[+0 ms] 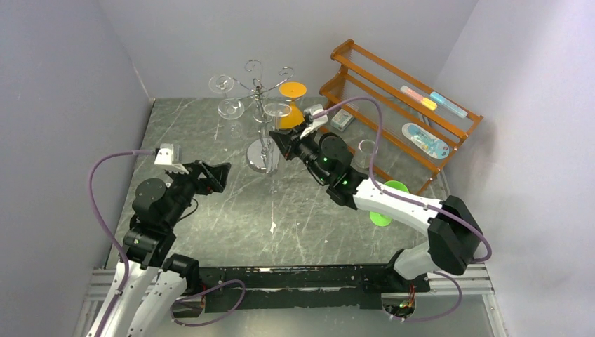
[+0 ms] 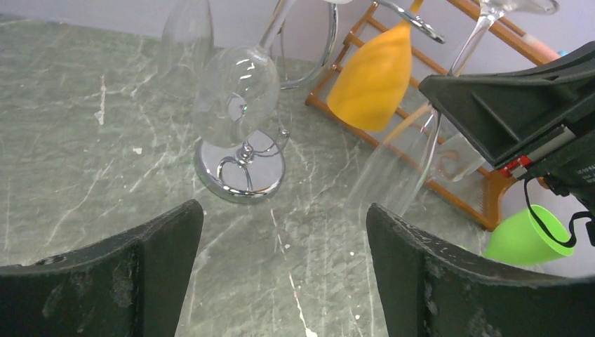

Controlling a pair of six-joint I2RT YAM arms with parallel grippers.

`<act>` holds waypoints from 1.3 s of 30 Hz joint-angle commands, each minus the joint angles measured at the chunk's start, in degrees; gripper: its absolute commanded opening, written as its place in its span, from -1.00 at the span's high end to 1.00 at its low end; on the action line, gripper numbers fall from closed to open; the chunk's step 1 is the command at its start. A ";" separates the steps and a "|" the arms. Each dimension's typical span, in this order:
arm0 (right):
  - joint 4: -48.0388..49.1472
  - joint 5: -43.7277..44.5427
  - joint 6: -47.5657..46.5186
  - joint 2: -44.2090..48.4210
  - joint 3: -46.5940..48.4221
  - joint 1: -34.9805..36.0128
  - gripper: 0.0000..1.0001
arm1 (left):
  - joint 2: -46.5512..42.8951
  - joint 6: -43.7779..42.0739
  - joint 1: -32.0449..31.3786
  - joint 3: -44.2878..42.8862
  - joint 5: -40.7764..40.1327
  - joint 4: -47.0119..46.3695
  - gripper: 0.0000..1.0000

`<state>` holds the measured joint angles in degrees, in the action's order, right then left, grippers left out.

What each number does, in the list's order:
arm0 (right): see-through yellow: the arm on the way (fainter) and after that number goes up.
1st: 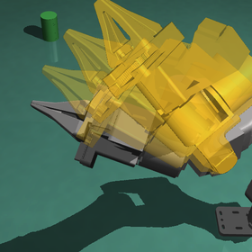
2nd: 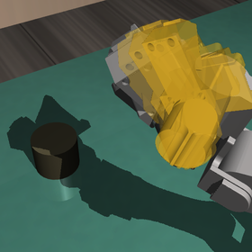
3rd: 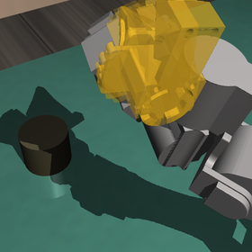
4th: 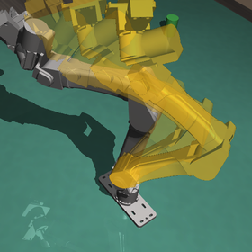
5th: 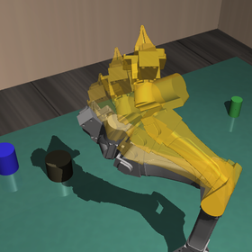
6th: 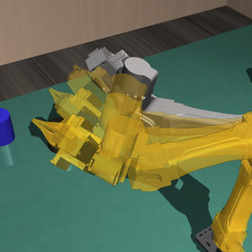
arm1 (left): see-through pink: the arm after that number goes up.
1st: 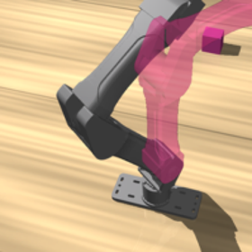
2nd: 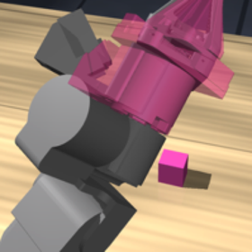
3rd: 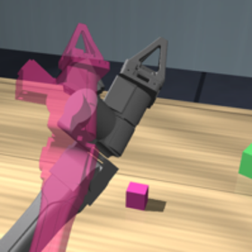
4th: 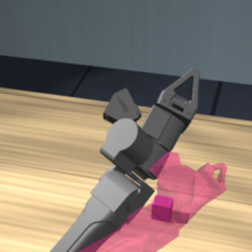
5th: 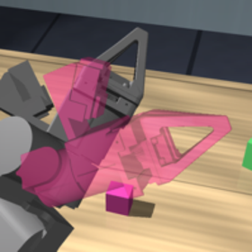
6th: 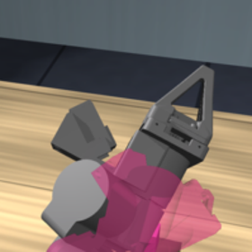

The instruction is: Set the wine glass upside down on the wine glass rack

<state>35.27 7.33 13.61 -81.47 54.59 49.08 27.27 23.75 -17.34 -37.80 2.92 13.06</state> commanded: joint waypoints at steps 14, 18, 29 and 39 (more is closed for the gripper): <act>-4.06 0.89 1.24 -10.17 11.06 -2.28 1.00 | 0.60 -0.02 0.29 0.09 -4.69 3.21 -0.79; -4.62 -0.42 0.97 -10.95 11.58 -2.62 1.00 | 0.84 -0.10 0.29 -0.07 -5.17 3.53 -0.79; -4.84 -13.94 -3.33 -11.01 12.09 -4.38 1.00 | 1.03 -0.02 0.29 -0.16 -5.55 3.82 -0.79; -0.23 -24.50 -4.10 -8.15 8.24 -6.55 1.00 | 0.90 0.31 0.29 -0.17 -5.39 4.18 -0.78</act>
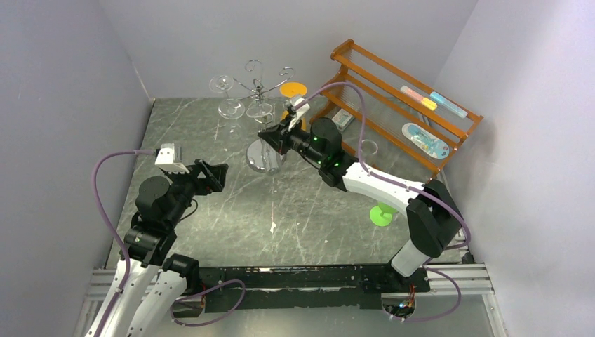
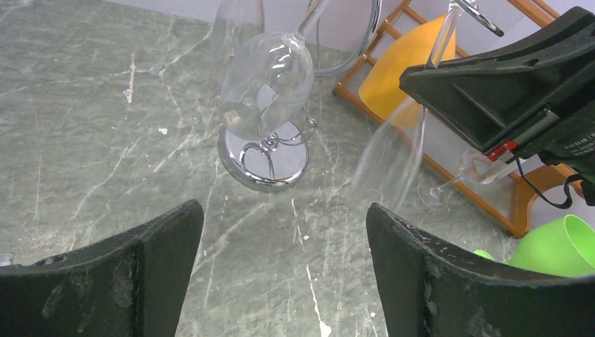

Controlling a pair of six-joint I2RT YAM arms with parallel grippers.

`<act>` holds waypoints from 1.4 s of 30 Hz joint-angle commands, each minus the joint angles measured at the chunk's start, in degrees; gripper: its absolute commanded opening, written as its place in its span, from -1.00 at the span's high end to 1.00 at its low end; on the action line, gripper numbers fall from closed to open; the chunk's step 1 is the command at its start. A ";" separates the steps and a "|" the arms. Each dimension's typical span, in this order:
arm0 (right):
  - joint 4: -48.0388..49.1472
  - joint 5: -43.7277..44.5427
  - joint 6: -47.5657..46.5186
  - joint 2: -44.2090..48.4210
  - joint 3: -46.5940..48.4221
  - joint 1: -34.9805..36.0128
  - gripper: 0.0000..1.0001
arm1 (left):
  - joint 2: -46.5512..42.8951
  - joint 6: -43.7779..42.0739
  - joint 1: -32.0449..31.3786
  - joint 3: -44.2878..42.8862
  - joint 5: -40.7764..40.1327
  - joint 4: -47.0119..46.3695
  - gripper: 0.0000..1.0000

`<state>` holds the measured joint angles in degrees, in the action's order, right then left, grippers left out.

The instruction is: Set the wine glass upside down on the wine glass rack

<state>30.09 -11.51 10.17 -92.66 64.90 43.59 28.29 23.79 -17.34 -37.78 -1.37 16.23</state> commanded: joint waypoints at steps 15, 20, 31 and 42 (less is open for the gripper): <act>10.25 -3.99 0.98 6.09 -7.07 -1.41 1.00 | -0.17 0.73 0.29 0.25 -0.48 0.90 -0.78; 7.75 -0.64 1.67 5.34 -6.00 -1.57 1.00 | -0.26 0.82 0.30 0.33 -0.24 0.83 -0.79; 7.65 0.54 1.17 3.13 -6.47 -1.55 0.50 | 0.09 0.56 0.29 -0.10 0.62 1.43 -0.79; 8.14 1.63 2.50 5.38 -9.23 -1.58 -0.06 | 0.40 0.21 0.29 -0.66 0.62 1.85 -0.80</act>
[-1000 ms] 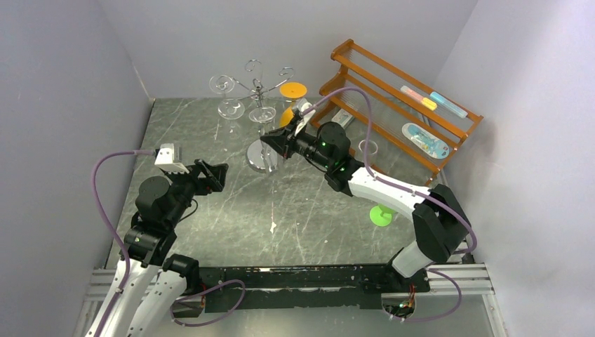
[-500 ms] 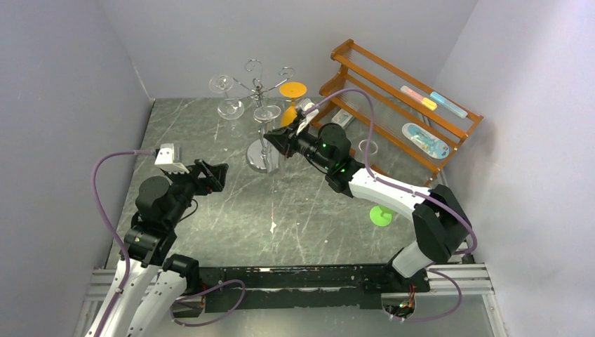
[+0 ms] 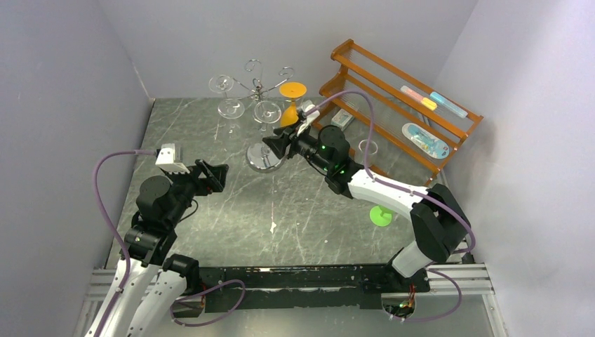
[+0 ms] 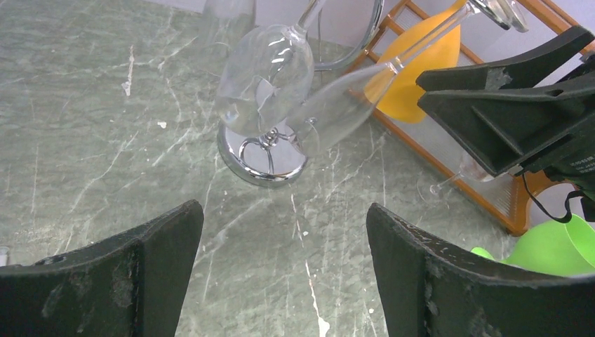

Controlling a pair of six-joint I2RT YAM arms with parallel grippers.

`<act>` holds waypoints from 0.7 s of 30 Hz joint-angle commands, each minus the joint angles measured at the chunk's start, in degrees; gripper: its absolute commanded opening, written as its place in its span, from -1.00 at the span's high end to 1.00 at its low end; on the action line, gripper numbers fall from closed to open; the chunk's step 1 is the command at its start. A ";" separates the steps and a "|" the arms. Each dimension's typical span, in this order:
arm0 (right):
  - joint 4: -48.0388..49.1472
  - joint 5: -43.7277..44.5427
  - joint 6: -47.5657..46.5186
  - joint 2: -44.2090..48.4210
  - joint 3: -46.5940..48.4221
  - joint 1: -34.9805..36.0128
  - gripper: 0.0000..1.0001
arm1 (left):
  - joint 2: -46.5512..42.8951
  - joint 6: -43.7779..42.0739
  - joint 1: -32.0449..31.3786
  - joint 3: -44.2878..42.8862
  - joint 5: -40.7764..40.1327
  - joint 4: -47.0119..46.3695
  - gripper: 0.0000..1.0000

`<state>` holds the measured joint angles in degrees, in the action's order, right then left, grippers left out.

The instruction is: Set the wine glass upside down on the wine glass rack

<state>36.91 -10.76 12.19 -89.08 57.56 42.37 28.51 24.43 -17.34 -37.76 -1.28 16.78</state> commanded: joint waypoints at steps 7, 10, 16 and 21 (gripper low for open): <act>-4.74 -1.62 2.24 9.44 -4.95 -0.36 -0.28 | -0.28 -0.60 0.29 -1.26 -0.27 2.09 -0.83; -11.44 0.53 2.14 14.18 -6.20 -0.35 -0.31 | -0.91 -0.69 0.29 -1.35 -0.56 2.46 -0.86; -27.68 17.80 4.86 26.60 -7.83 -0.36 -0.42 | -2.02 -0.15 0.29 -1.44 -1.75 2.73 -0.93; -45.76 35.27 12.04 31.63 -3.13 -0.36 -0.61 | -3.16 -0.49 0.29 -1.26 -0.83 1.03 -0.93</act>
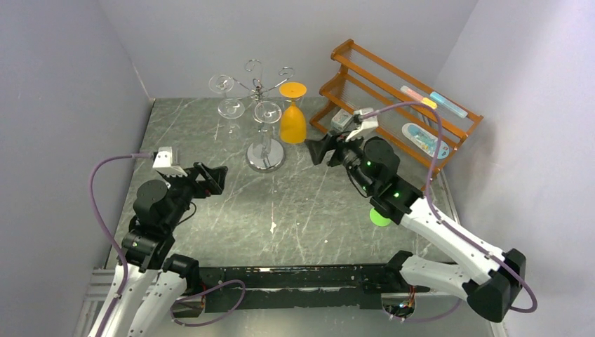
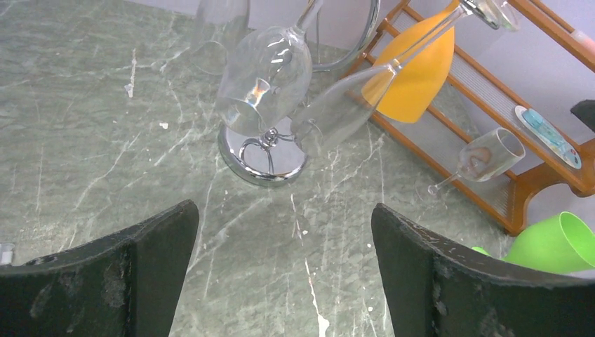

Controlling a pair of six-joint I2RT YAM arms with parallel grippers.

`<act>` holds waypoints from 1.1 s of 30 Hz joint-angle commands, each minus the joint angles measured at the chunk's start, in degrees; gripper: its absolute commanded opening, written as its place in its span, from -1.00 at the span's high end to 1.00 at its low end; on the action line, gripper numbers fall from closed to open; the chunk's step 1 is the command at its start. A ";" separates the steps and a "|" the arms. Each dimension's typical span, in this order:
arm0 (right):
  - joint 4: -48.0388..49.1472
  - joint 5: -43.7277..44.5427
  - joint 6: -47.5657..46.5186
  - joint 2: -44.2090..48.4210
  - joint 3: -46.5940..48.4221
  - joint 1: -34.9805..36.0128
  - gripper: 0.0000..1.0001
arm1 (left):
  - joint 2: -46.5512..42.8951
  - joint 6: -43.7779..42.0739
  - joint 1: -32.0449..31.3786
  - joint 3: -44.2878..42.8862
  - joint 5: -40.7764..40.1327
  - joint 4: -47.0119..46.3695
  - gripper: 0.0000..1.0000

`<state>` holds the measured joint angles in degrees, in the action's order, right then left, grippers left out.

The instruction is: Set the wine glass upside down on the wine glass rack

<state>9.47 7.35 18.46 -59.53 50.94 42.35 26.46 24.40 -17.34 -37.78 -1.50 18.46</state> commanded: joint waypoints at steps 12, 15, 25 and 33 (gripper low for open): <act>-33.88 42.78 18.70 -9.33 9.96 -4.59 -0.51 | -1.15 -0.54 0.29 -0.75 0.97 -1.82 -0.93; -31.69 38.56 17.79 -12.46 10.49 -8.93 -0.39 | -1.20 -0.50 0.29 -1.10 0.43 -0.71 -0.93; -25.85 25.08 12.61 -18.52 10.03 -17.96 -0.15 | -1.73 0.38 0.29 -0.88 0.79 0.39 -0.93; -26.35 20.27 10.59 -21.94 10.48 -18.35 0.43 | -0.71 0.75 0.29 -1.51 0.88 0.68 -0.90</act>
<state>-16.93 30.57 30.11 -80.77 60.34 24.53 25.36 24.53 -17.34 -37.78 -1.30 18.33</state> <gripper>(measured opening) 0.359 0.952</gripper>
